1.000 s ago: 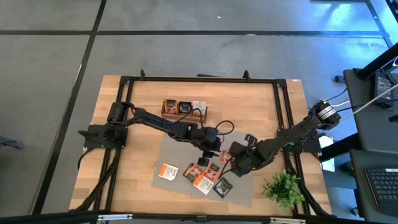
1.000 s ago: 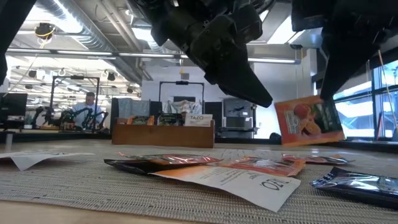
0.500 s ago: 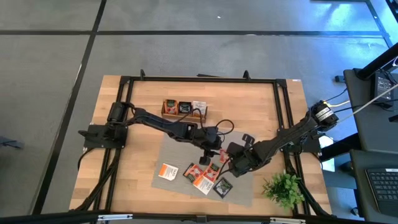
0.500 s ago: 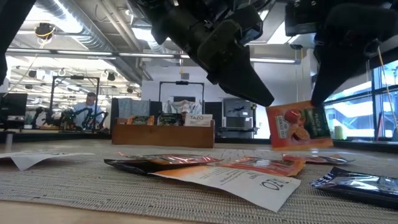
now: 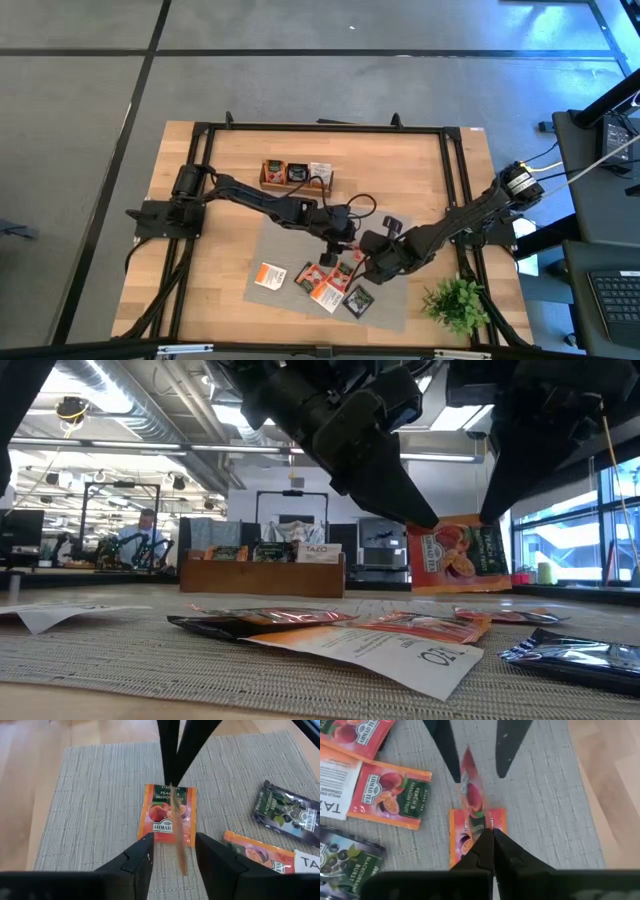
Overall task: Pick & Place Tea
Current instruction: Put the orange tea bag into the left section of the wooden organizer
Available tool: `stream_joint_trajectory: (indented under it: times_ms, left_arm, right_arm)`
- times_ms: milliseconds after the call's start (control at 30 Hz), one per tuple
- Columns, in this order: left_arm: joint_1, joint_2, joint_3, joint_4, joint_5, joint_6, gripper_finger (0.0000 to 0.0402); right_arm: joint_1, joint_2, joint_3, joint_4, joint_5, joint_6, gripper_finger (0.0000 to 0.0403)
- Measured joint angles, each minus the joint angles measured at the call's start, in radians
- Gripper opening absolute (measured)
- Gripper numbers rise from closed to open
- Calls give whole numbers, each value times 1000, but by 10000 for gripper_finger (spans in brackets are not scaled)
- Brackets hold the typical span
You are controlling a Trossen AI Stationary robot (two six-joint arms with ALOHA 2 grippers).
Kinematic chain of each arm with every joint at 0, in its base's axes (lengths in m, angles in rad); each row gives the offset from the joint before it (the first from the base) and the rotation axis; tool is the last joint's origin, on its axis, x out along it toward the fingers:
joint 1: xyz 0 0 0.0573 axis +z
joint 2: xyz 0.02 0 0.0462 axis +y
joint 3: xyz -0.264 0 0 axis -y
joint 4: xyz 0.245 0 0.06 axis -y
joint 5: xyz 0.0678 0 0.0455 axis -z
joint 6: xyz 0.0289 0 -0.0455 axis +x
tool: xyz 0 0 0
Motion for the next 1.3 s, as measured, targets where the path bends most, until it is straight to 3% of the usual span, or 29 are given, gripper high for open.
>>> stream_joint_trajectory:
  times_ms: [200,500,733,867,1067,1300]
  left_arm:
    - [-7,0,0,-4,1,0,107]
    - [-7,0,0,-7,0,-2,8]
    - [-7,0,1,-8,1,-2,2]
    - [-7,0,2,-17,1,-2,2]
    - [-5,0,2,-91,-18,-4,2]
    - [0,-41,-35,-128,0,-42,2]
  right_arm:
    - [-8,0,0,4,8,-2,3]
    - [-11,0,0,11,35,-1,4]
    - [-13,0,0,16,23,-21,15]
    - [-17,0,0,53,15,-23,53]
    - [-25,-1,0,67,39,-25,152]
    - [30,-42,-1,29,267,-15,215]
